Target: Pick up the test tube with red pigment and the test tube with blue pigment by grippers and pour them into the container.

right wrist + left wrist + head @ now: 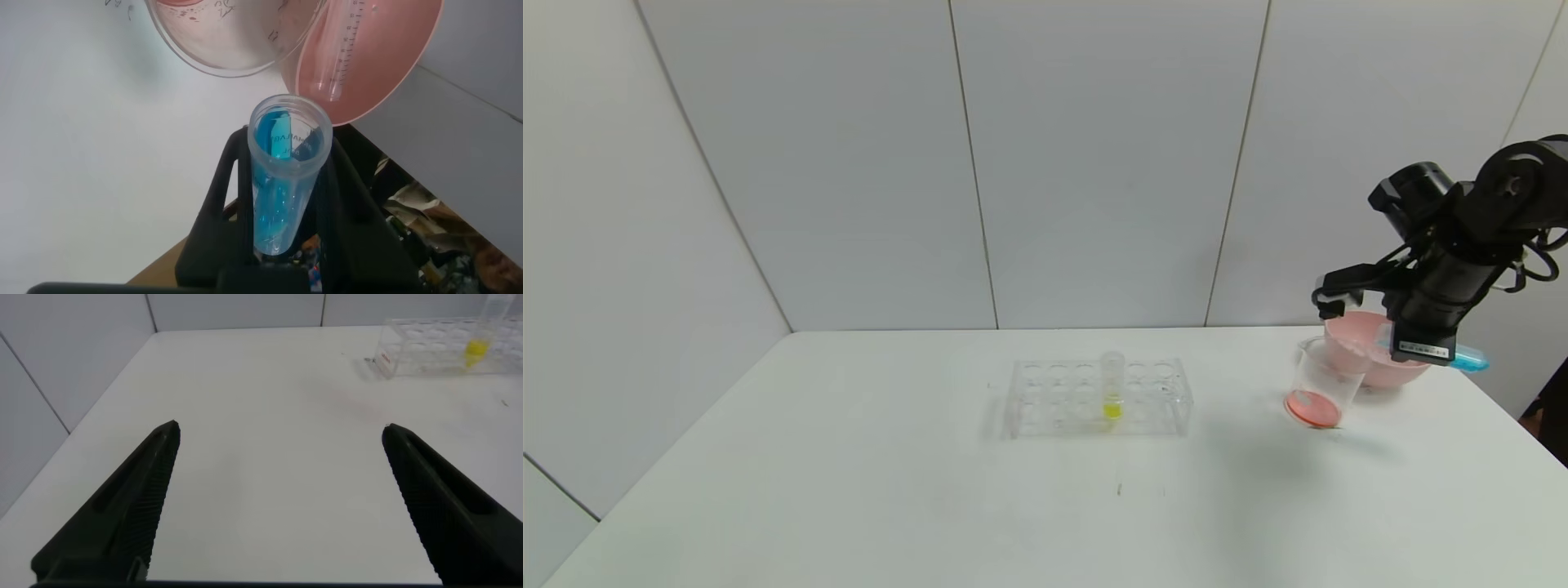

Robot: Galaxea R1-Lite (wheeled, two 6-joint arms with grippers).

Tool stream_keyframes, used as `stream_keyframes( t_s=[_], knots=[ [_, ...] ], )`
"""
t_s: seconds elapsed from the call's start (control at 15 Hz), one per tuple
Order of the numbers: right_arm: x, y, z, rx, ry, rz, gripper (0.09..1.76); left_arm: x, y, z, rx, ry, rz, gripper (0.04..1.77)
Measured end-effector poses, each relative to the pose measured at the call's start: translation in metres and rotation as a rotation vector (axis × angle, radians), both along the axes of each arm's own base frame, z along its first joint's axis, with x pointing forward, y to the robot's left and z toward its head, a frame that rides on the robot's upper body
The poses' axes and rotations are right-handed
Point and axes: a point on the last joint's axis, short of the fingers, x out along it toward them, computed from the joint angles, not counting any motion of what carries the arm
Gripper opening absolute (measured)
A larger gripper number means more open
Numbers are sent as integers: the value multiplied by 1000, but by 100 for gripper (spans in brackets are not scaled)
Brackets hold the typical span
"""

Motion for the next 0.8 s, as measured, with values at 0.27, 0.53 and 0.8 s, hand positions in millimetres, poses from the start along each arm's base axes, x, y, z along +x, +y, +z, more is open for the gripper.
stream_keyframes(
  t_s=[0.27,0.53,0.8],
  knots=[
    [2,8,-4,-71,10,0,50,0,0,0,0,0,0,176],
    [7,17,-11,-128,11,-2,50,0,0,0,0,0,0,176],
    [10,21,-17,-165,20,1,50,0,0,0,0,0,0,176]
  ],
)
